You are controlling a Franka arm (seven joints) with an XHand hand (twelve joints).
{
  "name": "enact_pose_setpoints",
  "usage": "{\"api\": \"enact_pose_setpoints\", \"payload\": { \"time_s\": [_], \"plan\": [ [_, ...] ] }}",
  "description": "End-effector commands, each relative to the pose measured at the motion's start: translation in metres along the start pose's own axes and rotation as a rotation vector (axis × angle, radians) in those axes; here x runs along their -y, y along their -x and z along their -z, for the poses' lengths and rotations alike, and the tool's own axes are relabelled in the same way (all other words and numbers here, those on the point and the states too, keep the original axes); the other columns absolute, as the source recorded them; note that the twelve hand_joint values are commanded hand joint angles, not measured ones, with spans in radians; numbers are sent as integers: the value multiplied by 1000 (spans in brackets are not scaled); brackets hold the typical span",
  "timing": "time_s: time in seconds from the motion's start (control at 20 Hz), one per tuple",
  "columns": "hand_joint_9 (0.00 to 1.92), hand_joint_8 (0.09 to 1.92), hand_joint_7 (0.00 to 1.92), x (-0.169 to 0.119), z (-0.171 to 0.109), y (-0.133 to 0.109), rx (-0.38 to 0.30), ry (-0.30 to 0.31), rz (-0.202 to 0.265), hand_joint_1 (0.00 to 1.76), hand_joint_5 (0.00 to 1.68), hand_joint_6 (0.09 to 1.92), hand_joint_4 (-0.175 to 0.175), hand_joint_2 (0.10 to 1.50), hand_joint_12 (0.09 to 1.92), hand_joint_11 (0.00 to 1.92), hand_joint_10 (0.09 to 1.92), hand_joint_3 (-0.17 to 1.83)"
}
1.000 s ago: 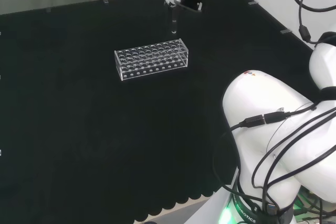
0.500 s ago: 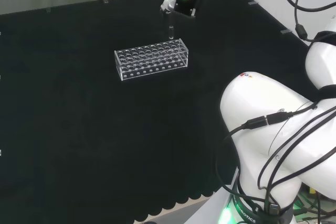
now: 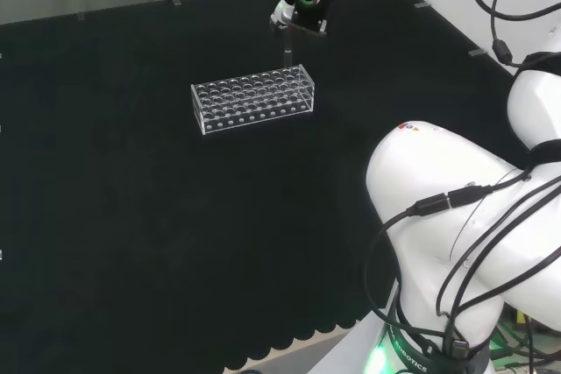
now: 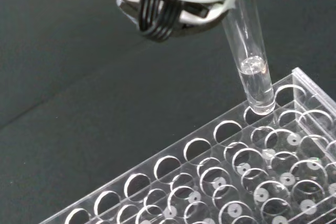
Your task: Put the test tube back in the rack.
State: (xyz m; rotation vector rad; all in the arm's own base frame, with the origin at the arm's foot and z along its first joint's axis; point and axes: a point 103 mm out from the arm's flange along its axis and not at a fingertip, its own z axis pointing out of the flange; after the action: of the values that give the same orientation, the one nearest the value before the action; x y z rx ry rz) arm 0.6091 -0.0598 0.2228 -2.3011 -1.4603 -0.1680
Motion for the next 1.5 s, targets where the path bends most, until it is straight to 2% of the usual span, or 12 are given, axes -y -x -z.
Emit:
{"api": "enact_pose_setpoints", "payload": {
  "time_s": [0.05, 0.4, 0.5, 0.65, 1.0, 1.15, 1.5],
  "plan": [
    [1623, 328, 1753, 7, -9, -12, 20, -1, 3, 1225, 1317, 546, -175, 687, 858, 1281, 382, 579],
    [1623, 327, 1754, 0, -12, 11, 13, -14, -10, 1225, 1317, 547, -175, 687, 859, 1281, 383, 579],
    [1623, 327, 1754, 5, -15, -4, 29, -4, -17, 1225, 1317, 547, -175, 687, 859, 1281, 383, 579],
    [1623, 327, 1754, 6, -16, -5, 27, -5, -15, 1225, 1317, 547, -175, 687, 860, 1281, 383, 579],
    [1622, 326, 1754, 2, -13, 3, 8, -8, -20, 1225, 1317, 547, -175, 687, 860, 1281, 384, 579],
    [1622, 326, 1754, 4, -12, -2, 36, 5, -22, 1225, 1317, 547, -175, 687, 861, 1281, 384, 579],
    [1622, 325, 1755, 5, 1, 4, 53, 23, -21, 1224, 1317, 547, -175, 687, 861, 1281, 385, 579]
  ]
}}
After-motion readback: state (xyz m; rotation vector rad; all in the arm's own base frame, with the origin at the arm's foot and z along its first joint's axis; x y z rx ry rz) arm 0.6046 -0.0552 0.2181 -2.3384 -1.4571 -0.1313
